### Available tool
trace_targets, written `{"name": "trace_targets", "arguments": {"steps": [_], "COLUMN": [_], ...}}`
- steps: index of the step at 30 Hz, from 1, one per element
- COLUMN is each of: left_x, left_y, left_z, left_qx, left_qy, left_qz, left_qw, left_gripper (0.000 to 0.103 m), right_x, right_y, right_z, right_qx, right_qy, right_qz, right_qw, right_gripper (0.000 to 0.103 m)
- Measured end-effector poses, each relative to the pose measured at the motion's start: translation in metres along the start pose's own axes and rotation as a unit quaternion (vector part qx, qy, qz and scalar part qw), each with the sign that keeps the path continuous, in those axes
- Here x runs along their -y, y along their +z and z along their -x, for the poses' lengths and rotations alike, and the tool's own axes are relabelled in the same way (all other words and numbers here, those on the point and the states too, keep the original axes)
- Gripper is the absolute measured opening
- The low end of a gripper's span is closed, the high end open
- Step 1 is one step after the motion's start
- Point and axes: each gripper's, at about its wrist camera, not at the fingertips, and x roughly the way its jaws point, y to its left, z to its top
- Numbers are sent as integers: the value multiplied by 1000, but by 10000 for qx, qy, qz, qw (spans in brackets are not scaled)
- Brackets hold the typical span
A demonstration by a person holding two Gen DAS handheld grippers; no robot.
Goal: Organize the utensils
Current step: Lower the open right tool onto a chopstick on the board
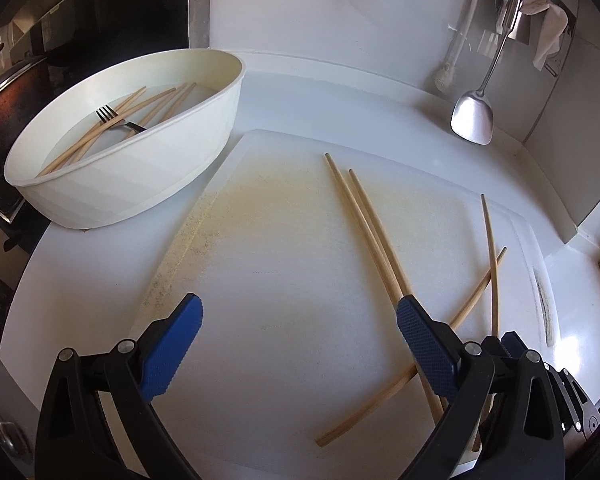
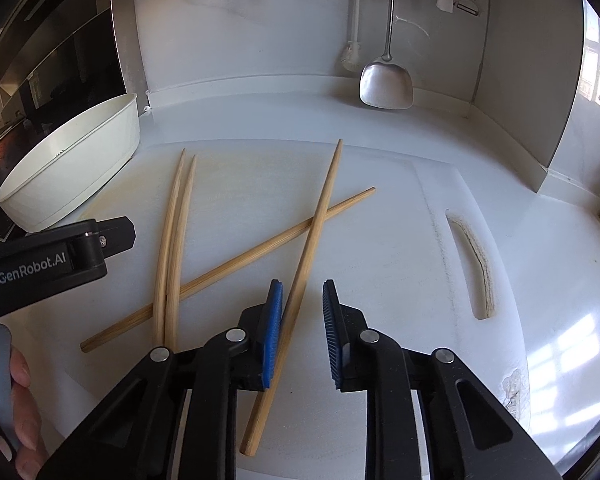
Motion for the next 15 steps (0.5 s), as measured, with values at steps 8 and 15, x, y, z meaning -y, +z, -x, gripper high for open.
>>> {"name": "trace_targets", "arguments": {"steps": [8,15], "left_x": [11,17], "left_y": [0,-3], "left_z": [-8,-12], "left_qx": [-88,-169], "left_qy": [33,106], "left_qz": [-24,-4], "left_qw": [10000,9998], "left_gripper": [96,96], "right_x": [5,13], "right_y": [-2,-2], "right_z": [1,1], "right_qx": [45,73], "right_qy": [-107,-281], "right_qz": [28,10], "right_qw": [9999,9996], "right_gripper": [19,19]}}
